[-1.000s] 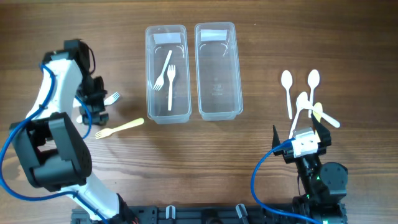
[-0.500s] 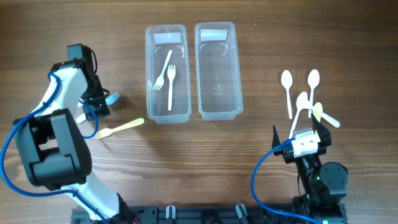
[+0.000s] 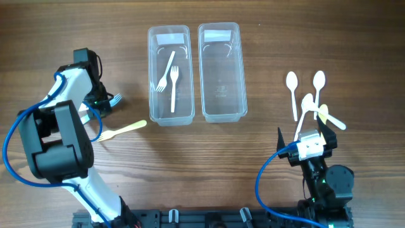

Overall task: Pack container
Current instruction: 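Grasp the third white fork with the left gripper, then carry the white fork into the left container and release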

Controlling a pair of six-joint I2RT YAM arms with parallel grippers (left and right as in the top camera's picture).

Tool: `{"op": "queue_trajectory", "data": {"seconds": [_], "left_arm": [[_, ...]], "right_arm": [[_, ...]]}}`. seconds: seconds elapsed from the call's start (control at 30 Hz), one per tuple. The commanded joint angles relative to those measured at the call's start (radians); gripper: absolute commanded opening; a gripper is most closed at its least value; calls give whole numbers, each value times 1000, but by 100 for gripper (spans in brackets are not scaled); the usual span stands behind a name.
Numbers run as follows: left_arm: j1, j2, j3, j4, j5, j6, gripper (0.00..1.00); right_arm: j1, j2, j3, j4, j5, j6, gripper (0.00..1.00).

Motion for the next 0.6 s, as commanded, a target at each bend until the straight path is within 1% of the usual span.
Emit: {"op": "queue_trajectory", "data": {"seconds": [0.0, 0.13, 0.3, 0.5, 0.57], "left_arm": [[8, 20, -9, 0, 10, 33, 12], [8, 20, -9, -4, 27, 32, 4], [24, -20, -5, -3, 40, 34, 4], [94, -147, 73, 16, 45, 209, 4], [109, -204, 103, 40, 74, 289, 4]], "right_arm": [[-3, -8, 0, 3, -12, -8, 100], [-3, -8, 0, 3, -12, -8, 100], [-3, -8, 0, 3, -12, -8, 100], [-3, -8, 0, 3, -12, -8, 100], [-3, -8, 0, 3, -12, -8, 100]]}}
